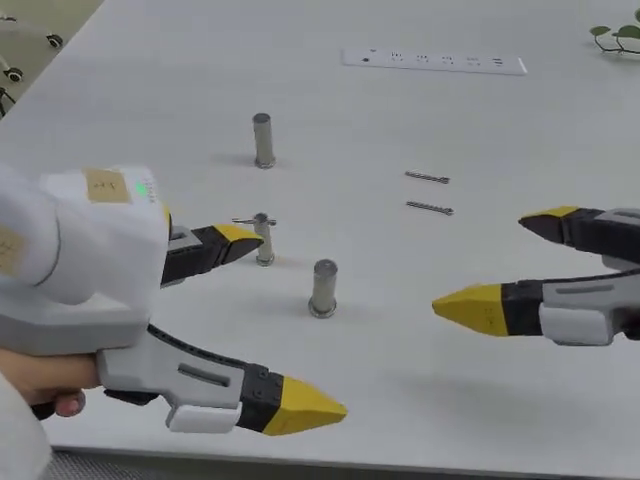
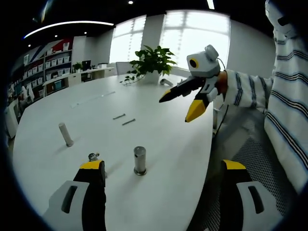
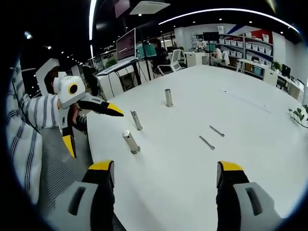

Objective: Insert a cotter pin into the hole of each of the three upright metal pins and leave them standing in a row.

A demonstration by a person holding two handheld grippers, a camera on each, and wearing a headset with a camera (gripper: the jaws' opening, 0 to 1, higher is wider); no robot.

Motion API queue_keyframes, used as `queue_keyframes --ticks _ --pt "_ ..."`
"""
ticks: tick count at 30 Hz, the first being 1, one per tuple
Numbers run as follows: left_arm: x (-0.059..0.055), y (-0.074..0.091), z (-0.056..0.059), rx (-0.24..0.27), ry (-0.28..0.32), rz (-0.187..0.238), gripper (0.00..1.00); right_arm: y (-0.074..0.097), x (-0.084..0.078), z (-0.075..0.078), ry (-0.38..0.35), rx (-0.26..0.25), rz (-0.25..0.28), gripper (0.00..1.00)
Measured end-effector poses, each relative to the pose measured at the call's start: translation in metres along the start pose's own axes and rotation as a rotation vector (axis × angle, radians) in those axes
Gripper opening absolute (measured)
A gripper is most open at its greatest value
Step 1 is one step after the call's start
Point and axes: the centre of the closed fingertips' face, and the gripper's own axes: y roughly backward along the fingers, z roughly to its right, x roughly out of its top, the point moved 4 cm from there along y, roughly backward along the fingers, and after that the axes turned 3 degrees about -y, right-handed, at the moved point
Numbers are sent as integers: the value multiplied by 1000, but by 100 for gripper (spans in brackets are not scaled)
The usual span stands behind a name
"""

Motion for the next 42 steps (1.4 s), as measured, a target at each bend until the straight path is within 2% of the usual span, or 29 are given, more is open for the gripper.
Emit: queue_keyframes --ticks 4,7,10,13,16,19,23,28,31,35,40,42 --pt "8 5 -6 33 1 59 99 -4 7 10 35 15 -34 83" --pt "9 8 -10 50 12 67 96 -9 12 18 53 25 -60 81" --pt "9 12 -17 98 10 94 93 -15 14 27 84 28 -84 76" --pt "8 15 -21 113 57 128 92 -24 17 34 112 42 -118 74" --pt "5 16 -24 137 58 116 92 -32 22 39 154 59 -144 71" --pt "4 17 -22 124 82 115 93 -41 26 44 198 71 -179 69" --pt "5 19 -21 125 82 114 97 -49 30 55 259 75 -233 65" --pt "1 21 -21 122 90 83 95 -58 32 71 265 95 -326 46" --pt "1 23 -21 129 103 83 98 -65 36 81 294 91 -342 46" --pt "12 28 -18 119 127 132 99 -75 38 91 305 94 -342 44" --pt "19 33 -18 142 116 135 99 -88 35 96 340 110 -372 39" --pt "17 34 -20 154 122 130 99 -94 37 98 348 116 -369 36"
